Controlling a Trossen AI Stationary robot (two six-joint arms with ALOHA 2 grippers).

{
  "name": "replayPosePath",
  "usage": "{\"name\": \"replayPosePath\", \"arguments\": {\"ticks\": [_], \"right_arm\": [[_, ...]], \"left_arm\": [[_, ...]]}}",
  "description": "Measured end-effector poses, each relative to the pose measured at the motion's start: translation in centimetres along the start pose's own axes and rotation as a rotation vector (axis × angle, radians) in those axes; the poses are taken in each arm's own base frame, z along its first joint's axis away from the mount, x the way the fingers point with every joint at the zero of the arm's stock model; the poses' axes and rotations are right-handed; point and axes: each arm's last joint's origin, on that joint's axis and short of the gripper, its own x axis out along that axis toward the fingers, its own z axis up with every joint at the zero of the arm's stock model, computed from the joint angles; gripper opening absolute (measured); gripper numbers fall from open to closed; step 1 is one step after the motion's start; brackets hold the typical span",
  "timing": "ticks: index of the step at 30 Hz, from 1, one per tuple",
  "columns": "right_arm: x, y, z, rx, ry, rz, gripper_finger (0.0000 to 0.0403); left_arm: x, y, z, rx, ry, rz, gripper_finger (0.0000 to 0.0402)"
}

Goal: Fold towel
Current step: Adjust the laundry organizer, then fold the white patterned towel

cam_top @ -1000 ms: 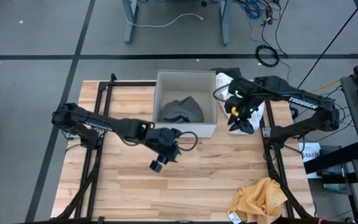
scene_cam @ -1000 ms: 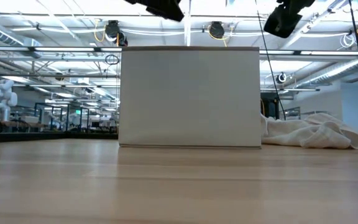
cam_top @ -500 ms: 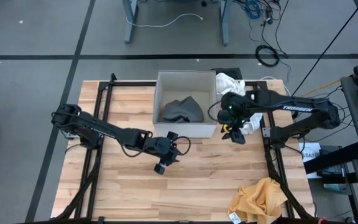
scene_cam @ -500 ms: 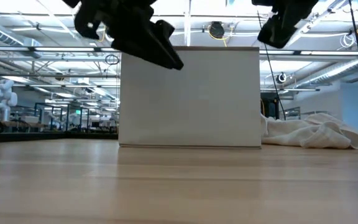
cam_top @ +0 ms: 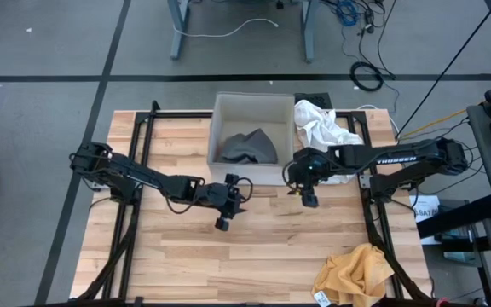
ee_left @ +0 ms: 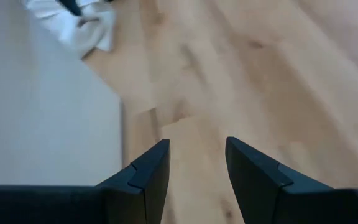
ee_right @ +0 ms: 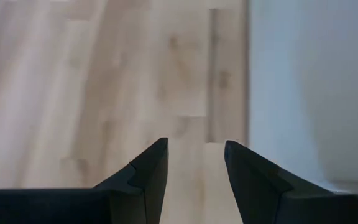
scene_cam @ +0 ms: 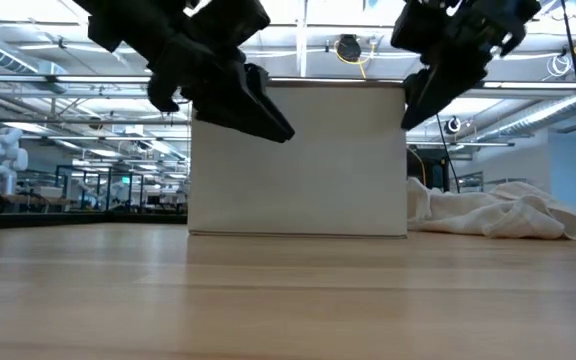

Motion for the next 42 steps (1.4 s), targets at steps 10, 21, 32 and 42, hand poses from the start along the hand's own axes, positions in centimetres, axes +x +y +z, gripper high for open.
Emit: {"name": "replayPosePath", "arguments": {"ticks": [10, 21, 32, 42], "right_arm": [[0.2, -0.4, 0.2, -0.002, -0.032, -0.145, 0.0148], [-1.0, 1.6, 1.4, -0.06, -0.025, -0.098, 0.0148], [-1.4, 4.5, -1.5, 0.103, 0.245, -0.068, 0.0148], [1.1, 5.4, -7.2, 0.116, 0.391, -0.276, 0.0148]], "left_arm": [[0.3, 3.0, -1.4, -0.08, 0.067, 0.169, 0.0163], [0.2, 1.7, -0.8, -0.086, 0.009, 0.039, 0.0163], [-0.3, -1.6, 1.3, -0.039, -0.134, -0.067, 0.0163], [-0.6, -3.4, 1.8, -0.081, -0.162, -0.115, 0.0163]]}}
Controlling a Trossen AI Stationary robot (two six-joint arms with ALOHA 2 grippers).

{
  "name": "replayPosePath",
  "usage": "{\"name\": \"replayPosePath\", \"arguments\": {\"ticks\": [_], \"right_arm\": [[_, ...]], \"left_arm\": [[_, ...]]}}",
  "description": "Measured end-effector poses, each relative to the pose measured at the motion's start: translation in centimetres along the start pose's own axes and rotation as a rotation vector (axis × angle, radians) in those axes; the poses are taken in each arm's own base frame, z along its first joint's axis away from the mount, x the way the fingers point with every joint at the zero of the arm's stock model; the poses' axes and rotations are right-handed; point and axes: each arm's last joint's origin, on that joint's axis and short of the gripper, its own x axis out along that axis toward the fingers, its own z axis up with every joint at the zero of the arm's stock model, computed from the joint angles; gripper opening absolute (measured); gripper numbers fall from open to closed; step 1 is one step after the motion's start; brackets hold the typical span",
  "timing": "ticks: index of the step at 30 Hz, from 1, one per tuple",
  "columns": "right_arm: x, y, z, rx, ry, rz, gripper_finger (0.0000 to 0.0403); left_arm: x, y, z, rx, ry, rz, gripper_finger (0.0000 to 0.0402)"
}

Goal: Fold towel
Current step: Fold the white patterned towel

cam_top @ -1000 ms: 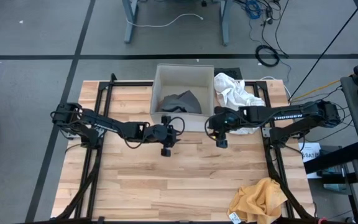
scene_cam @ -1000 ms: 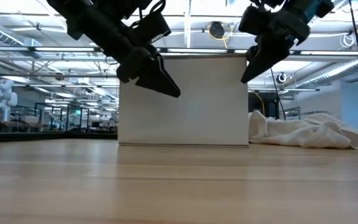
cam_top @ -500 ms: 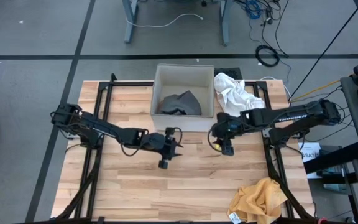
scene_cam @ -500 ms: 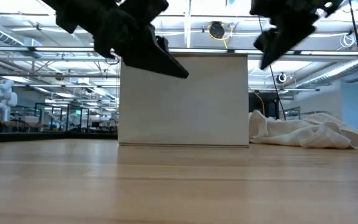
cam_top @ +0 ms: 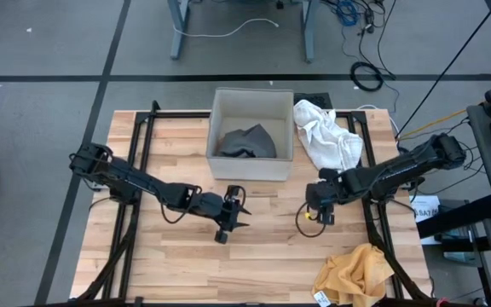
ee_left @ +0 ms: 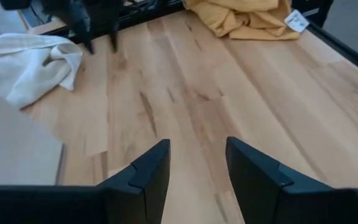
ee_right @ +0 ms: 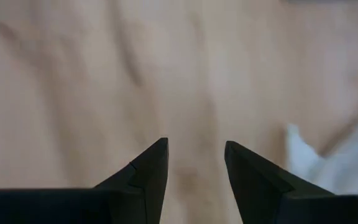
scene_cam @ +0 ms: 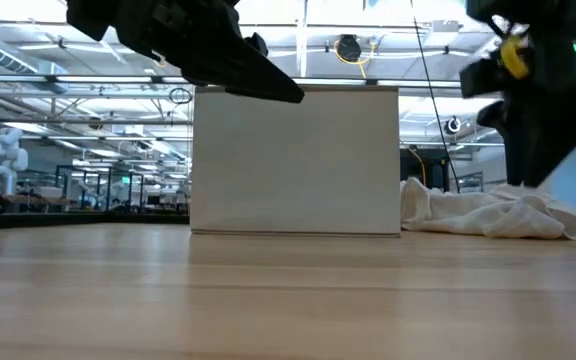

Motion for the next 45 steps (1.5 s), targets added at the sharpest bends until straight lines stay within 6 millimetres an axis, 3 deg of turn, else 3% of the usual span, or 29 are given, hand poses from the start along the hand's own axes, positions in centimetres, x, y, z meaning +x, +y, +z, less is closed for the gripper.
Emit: {"name": "replayPosePath", "arguments": {"ticks": [5, 9, 18, 29, 35, 38, 42, 45], "right_arm": [[1.3, -0.6, -1.1, -0.062, 0.006, -0.138, 0.0148], [1.4, -1.2, -0.8, -0.027, 0.002, -0.146, 0.0148], [3.1, -2.7, -0.4, 0.22, -0.032, -0.205, 0.0148], [6.2, -4.5, -0.3, 0.267, 0.073, -0.39, 0.0148], [7.9, -5.2, -0.2, 0.292, 0.194, -0.338, 0.0147], [8.2, -5.1, -0.2, 0.315, 0.207, -0.335, 0.0122], [7.8, -4.4, -0.2, 0.297, 0.178, -0.296, 0.0024], [7.4, -3.9, -0.1, 0.294, 0.168, -0.27, 0.0009]], "left_arm": [[0.1, -0.6, 0.0, 0.004, -0.004, -0.014, 0.0163], [0.3, -0.6, -0.1, -0.015, -0.004, -0.014, 0.0163], [0.9, -0.7, -0.5, -0.017, -0.003, -0.01, 0.0163], [1.0, -0.7, -0.6, -0.014, 0.012, -0.011, 0.0163], [1.0, -0.7, -0.7, -0.014, 0.02, -0.012, 0.0163], [1.0, -0.7, -0.7, -0.019, 0.021, -0.012, 0.0163], [1.0, -0.7, -0.8, -0.021, 0.027, -0.013, 0.0163], [1.0, -0.7, -0.8, -0.022, 0.027, -0.013, 0.0163]]}}
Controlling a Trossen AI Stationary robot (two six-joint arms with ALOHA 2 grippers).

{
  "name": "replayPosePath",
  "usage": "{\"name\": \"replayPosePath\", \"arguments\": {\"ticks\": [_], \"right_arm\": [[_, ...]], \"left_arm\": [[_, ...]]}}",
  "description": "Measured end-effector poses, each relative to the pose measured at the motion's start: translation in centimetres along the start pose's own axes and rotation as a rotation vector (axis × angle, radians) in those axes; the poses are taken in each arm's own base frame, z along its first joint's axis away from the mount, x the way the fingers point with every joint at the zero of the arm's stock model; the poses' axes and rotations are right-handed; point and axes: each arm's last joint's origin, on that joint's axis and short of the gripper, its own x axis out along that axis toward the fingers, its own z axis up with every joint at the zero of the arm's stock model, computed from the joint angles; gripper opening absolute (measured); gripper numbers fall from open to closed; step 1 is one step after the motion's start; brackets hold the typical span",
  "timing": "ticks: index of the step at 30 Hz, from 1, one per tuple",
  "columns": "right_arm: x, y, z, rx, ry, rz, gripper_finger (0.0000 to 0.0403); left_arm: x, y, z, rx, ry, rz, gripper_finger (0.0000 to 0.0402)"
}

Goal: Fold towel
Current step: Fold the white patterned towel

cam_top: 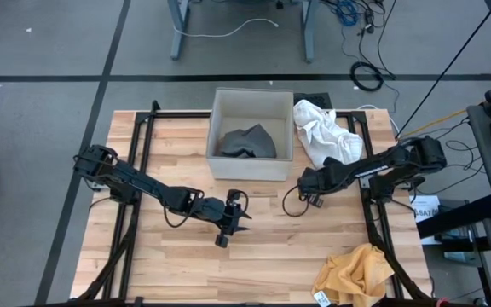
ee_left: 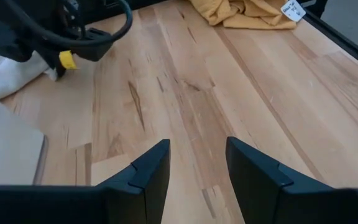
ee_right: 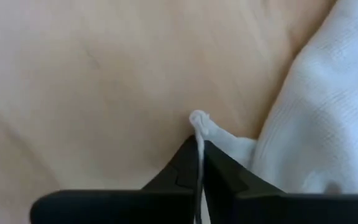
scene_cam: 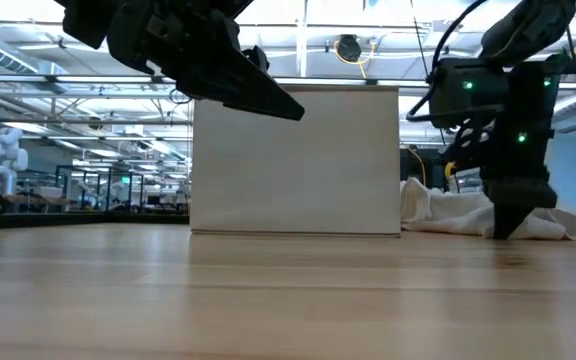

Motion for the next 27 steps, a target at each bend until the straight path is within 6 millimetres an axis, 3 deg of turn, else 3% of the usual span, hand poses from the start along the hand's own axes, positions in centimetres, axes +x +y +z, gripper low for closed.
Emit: {"name": "replayPosePath", "arguments": {"ticks": [8, 15, 21, 27], "right_arm": [[-3.7, 2.4, 0.0, -0.041, -0.093, 0.238, 0.0001], [-9.8, 4.5, -0.5, -0.12, -0.263, 0.475, 0.0], [-14.9, 5.0, -0.9, -0.162, -0.407, 0.605, 0.0], [-17.0, 5.6, -1.5, -0.201, -0.427, 0.669, 0.0]], "left_arm": [[0.0, 0.0, -0.1, 0.004, 0.014, -0.002, 0.0163], [0.0, 0.0, -0.2, 0.013, 0.021, -0.003, 0.0163], [0.0, 0.0, -0.2, 0.054, 0.018, -0.002, 0.0163], [0.1, 0.2, -0.3, 0.084, 0.029, 0.066, 0.0163]]}}
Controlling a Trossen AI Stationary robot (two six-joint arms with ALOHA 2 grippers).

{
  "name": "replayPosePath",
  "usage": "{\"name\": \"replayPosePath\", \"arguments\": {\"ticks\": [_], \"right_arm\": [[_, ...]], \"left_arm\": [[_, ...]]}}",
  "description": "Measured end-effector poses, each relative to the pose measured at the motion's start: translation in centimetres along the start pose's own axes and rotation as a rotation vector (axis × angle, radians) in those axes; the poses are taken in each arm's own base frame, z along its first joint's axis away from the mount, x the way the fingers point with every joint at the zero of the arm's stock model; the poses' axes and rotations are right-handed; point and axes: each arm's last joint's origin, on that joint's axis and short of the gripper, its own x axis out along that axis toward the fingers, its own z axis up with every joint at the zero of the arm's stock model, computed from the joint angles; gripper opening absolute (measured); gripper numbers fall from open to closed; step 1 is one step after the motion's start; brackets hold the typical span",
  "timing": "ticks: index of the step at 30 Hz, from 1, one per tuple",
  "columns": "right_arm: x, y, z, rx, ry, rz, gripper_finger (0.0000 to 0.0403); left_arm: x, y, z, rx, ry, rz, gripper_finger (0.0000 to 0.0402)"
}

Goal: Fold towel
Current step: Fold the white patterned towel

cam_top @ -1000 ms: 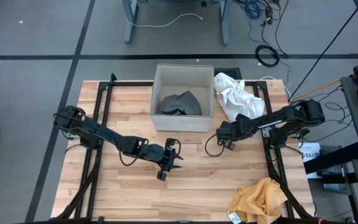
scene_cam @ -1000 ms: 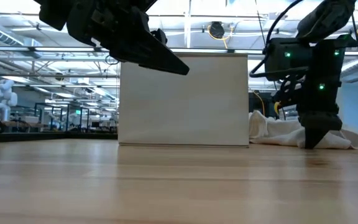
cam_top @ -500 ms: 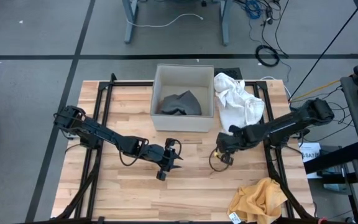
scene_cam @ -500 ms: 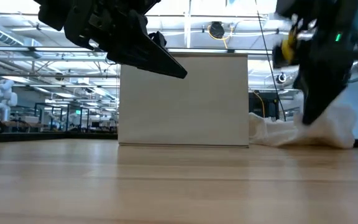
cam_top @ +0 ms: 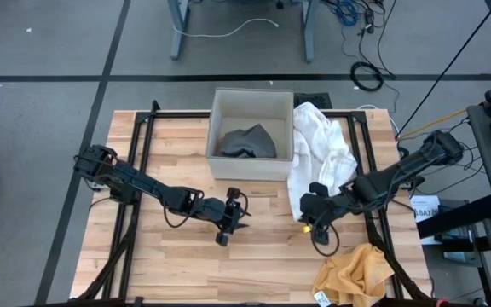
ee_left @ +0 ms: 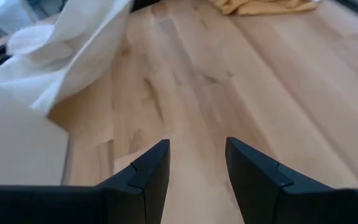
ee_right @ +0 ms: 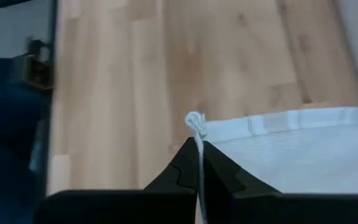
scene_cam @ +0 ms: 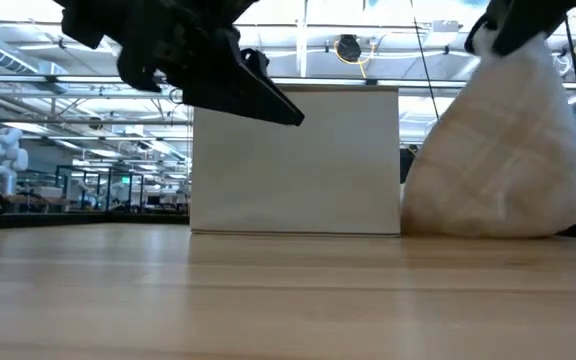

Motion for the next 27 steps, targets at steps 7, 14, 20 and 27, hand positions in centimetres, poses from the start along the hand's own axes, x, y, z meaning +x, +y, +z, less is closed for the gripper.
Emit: {"name": "replayPosePath", "arguments": {"ticks": [7, 14, 20, 27], "right_arm": [[-0.6, 2.3, -1.3, 0.019, 0.116, 0.183, 0.0], [-1.4, 5.0, -1.7, 0.014, 0.076, 0.38, 0.0], [-1.8, 6.2, -2.2, 0.037, 0.076, 0.436, 0.0], [-2.4, 7.5, -3.3, 0.112, 0.117, 0.48, 0.0]], "left_arm": [[1.1, -0.2, -1.0, 0.009, 0.031, 0.011, 0.0163], [3.2, -0.3, -2.0, 0.073, -0.006, 0.029, 0.0163], [5.0, -0.8, -2.7, 0.178, -0.095, 0.051, 0.0163], [6.7, 0.1, -3.1, 0.164, -0.137, 0.144, 0.0163]]}}
